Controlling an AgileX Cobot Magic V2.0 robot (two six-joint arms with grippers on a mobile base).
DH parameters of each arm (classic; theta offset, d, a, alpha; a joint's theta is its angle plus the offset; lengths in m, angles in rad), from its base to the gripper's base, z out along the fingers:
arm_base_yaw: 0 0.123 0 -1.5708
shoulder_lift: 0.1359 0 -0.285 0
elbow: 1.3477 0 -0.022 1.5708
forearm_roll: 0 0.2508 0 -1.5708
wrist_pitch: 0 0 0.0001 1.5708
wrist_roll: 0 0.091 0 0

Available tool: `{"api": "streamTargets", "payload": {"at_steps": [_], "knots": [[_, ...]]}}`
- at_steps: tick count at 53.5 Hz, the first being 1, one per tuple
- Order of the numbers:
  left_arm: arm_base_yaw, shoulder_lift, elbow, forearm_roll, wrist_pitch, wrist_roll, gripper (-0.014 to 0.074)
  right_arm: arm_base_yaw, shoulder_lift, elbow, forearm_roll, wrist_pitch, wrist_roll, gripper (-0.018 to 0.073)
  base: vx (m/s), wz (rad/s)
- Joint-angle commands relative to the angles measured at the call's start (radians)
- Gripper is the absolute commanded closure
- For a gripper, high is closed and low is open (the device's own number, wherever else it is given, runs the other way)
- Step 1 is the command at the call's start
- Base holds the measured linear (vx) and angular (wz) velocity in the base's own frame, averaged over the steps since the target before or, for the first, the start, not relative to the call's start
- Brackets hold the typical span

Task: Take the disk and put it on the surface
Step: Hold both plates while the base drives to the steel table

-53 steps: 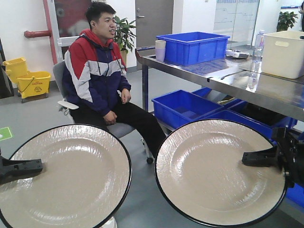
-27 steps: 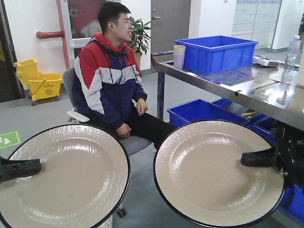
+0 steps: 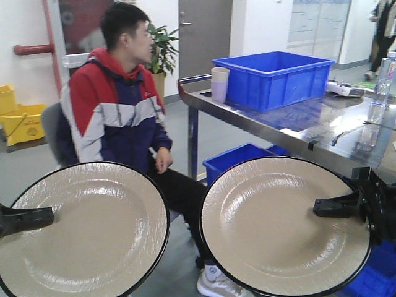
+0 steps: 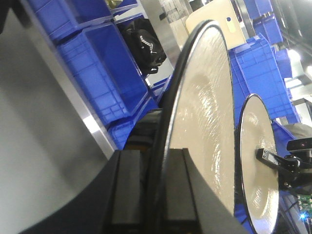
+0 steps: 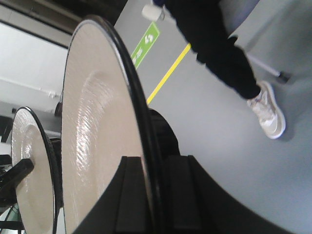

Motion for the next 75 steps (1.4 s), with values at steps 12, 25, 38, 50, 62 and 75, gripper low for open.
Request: {"api": "streamTargets", "payload": {"at_steps": [12, 25, 38, 50, 62, 75], "knots": [[-0.002, -0.042, -0.025, -0.131, 0.066, -0.017, 0.0598, -0.004, -0.041, -0.035, 0.124, 0.012, 0.003, 0.0568, 0.49, -0.31], [-0.002, -0.042, -0.025, -0.131, 0.066, -0.017, 0.0598, -0.004, -0.041, -0.035, 0.124, 0.012, 0.003, 0.0568, 0.46, -0.35], [-0.002, -0.042, -0.025, -0.131, 0.066, -0.017, 0.0598, -0.004, -0.041, -0.035, 0.124, 0.012, 0.003, 0.0568, 0.43, -0.37], [-0.002, -0.042, -0.025, -0.131, 0.066, -0.017, 0.0598, -0.004, -0.041, -0.035, 0.124, 0.005, 0.003, 0.0568, 0.4, -0.44], [-0.002, -0.042, -0.025, -0.131, 0.066, -0.017, 0.0598, -0.004, -0.041, -0.035, 0.124, 0.002, 0.003, 0.0568, 0.36, -0.57], [-0.002, -0.041, -0.025, -0.131, 0.065, -0.017, 0.0598, -0.004, -0.041, -0.035, 0.124, 0.002, 0.002, 0.0568, 0.31, -0.68]]}}
